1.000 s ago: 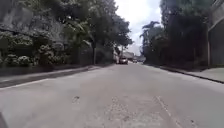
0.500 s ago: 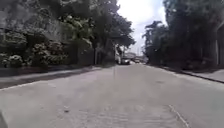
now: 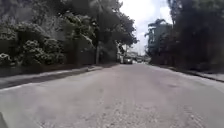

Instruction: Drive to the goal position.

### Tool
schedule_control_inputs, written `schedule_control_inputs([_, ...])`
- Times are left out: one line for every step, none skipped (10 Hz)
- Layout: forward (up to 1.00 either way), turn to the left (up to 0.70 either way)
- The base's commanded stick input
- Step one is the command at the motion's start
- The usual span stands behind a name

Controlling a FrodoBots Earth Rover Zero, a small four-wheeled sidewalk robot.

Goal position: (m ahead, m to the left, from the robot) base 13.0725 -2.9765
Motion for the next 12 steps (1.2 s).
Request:
schedule_control_inputs([1.0, 0.0])
schedule_control_inputs([1.0, -0.03])
schedule_control_inputs([1.0, -0.06])
schedule_control_inputs([1.0, -0.07])
schedule_control_inputs([1.0, -0.07])
schedule_control_inputs([1.0, -0.19])
schedule_control_inputs([1.0, -0.38])
schedule_control_inputs([1.0, -0.38])
schedule_control_inputs([1.0, -0.38])
schedule_control_inputs([1.0, -0.38])
schedule_control_inputs([1.0, -0.36])
schedule_control_inputs([1.0, -0.26])
